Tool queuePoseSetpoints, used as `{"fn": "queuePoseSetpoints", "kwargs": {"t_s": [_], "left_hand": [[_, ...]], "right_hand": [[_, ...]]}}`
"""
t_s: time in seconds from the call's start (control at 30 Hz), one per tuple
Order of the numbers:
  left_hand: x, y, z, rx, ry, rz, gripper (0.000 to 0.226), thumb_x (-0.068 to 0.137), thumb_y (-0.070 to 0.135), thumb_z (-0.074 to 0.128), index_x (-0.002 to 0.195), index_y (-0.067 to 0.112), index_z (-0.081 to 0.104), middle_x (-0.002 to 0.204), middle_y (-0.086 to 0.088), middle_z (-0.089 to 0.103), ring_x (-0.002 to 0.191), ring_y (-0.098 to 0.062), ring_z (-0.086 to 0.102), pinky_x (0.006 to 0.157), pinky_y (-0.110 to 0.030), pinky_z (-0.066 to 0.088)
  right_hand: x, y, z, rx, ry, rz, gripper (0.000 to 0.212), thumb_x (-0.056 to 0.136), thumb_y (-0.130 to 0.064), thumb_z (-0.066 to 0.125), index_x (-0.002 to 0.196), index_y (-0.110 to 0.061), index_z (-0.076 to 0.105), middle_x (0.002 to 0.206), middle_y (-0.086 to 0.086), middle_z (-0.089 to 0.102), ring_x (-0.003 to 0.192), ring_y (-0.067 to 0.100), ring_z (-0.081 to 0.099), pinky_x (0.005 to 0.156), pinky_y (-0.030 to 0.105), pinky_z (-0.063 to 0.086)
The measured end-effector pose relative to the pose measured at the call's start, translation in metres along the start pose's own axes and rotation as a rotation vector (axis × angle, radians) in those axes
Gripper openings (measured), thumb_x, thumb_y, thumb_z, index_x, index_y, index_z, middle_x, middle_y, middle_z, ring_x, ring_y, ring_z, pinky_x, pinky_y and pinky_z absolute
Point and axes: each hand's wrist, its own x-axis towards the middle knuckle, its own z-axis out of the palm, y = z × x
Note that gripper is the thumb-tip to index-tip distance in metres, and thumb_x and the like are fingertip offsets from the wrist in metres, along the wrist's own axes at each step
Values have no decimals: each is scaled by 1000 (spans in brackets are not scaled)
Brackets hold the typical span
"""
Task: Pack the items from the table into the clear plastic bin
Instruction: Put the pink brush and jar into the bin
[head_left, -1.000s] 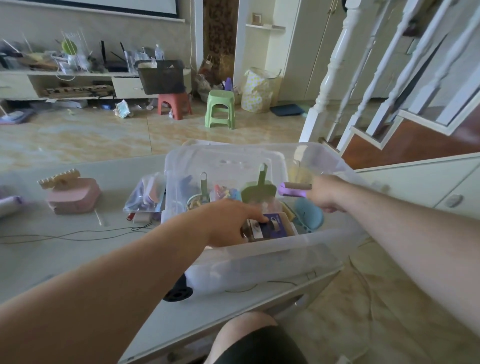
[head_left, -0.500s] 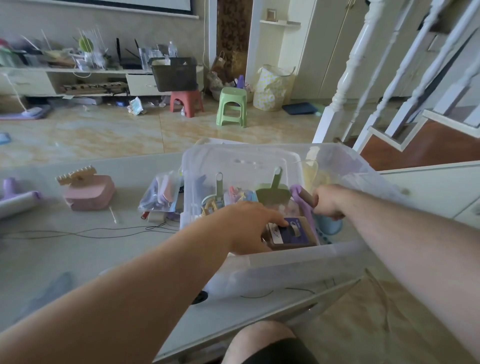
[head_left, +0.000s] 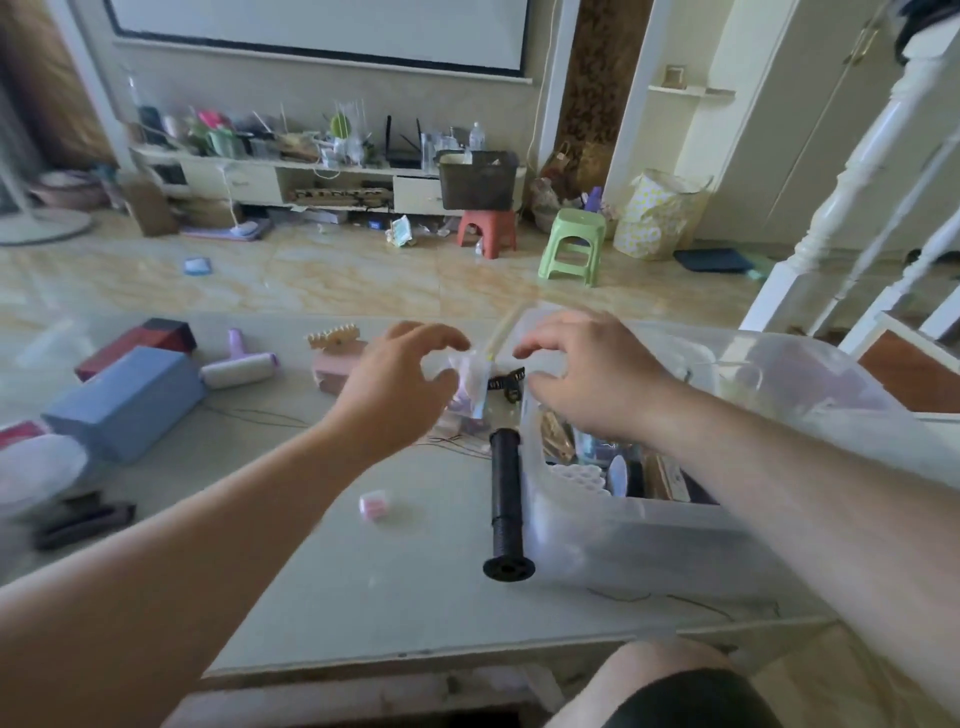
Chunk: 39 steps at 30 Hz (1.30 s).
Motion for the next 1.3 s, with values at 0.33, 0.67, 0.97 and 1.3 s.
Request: {"fn": "queuePoseSetpoints", "kwargs": {"t_s": [0.33,0.67,0.97,1.3], "left_hand": [[-37,-157,-6,385,-411,-416,75,80,50,65,151,49,39,158,-7,31,141,-37,30,115,-50,37],[110,-207,-11,497,-166,-154,85,86,46,66,158,42,22,163,-9,11,146,-38,23,115,-50,35],[180,-253,24,810,-534,30,61,85,57,28,139,35,45,145,1,47,132,-37,35,104,-52,35],[54,-252,-2,511,-292,67,58,85,1,51,129,37,65,118,-6,45,100,-34,55,91,-47,53]], "right_hand": [[88,-65,145,-156,-269,347,62,88,-34,59,147,-27,43,157,13,28,135,41,41,99,43,44],[189,-8,214,-229,-236,753,108,82,-72,56,162,-38,-7,158,18,22,137,44,38,96,51,46],[201,18,269,-118,-217,810,105,75,-57,59,154,-54,-10,143,21,35,120,42,55,94,54,53],[139,-36,247,-186,-382,462,83,91,-24,60,159,-41,17,141,14,47,121,39,58,88,42,52]]}}
